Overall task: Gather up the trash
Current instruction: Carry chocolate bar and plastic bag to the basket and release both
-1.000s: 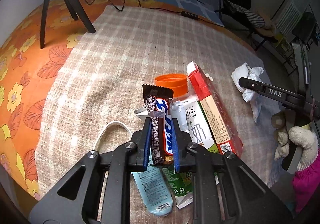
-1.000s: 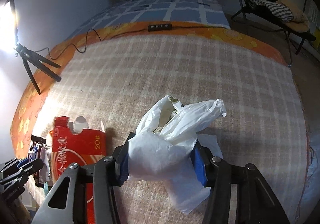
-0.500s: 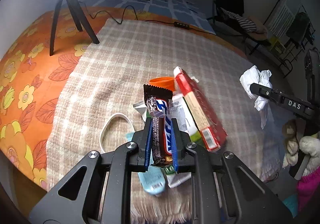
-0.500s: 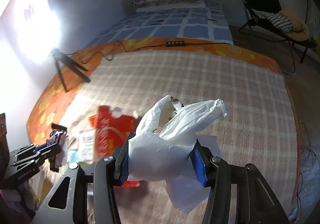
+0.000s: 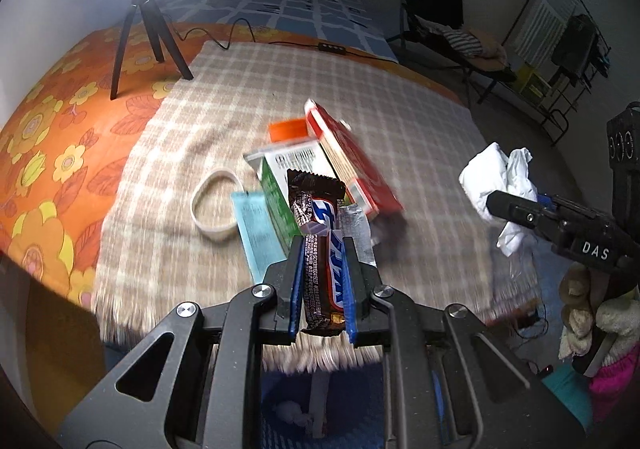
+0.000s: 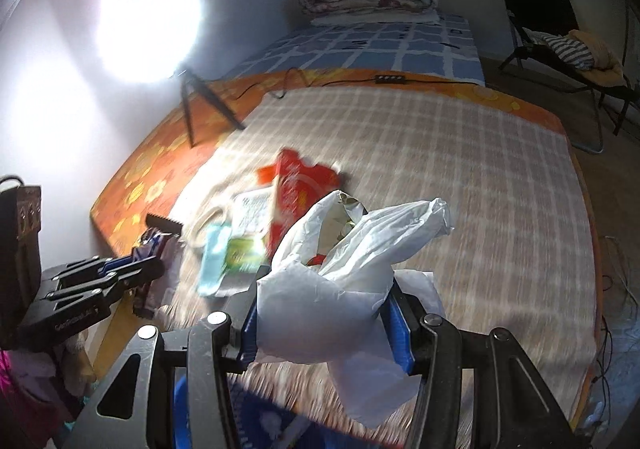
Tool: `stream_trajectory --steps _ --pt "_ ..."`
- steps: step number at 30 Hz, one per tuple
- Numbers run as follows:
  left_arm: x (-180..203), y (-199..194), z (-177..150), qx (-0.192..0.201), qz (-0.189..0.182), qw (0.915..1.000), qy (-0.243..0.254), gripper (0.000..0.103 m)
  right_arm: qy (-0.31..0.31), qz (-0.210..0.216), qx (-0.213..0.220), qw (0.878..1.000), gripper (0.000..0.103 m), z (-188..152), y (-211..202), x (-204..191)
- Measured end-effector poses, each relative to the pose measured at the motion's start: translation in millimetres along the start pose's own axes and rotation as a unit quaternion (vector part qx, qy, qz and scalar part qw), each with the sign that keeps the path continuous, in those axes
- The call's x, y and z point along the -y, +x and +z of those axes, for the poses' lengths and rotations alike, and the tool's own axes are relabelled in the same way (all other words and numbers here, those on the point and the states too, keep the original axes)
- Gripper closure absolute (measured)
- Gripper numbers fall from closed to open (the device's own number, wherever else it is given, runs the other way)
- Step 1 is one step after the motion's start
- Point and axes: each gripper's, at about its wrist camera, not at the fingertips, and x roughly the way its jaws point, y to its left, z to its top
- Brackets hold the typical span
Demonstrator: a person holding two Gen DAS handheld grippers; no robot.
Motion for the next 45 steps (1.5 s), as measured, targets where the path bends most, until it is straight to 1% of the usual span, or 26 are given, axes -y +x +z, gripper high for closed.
stream_trajectory --steps 5,12,20,27,32,37,45 --pt "10 -16 -32 -0.003 -0.003 1.0 0.006 0.088 -0.012 0.012 -0.011 1.0 0.049 -34 -12 -18" --pt "19 -26 -71 -0.013 -0.008 0.9999 0.002 0.088 -0.031 0.022 -0.024 0.999 0.049 -69 -20 -39" --pt "22 -19 -110 -0.04 -0.013 0.9991 -0.006 0.088 -0.047 0.027 -0.045 0.998 0.049 -110 -18 -60" --pt "21 -1 -145 -0.08 -0.014 0.9965 -0.018 0.088 -0.043 0.03 -0.072 0.996 0.049 -137 -3 -65" --pt "17 9 -162 -0.098 -0.008 0.9948 -0.026 0.088 -0.038 0.03 -0.089 0.995 0.049 -152 7 -65" --pt "11 20 -172 -0.114 0.001 0.9931 -0.029 0.088 -0.039 0.028 -0.104 0.993 0.048 -164 18 -67" --pt "6 33 -181 -0.129 0.014 0.9911 -0.029 0.088 -0.042 0.026 -0.123 0.991 0.047 -176 34 -68"
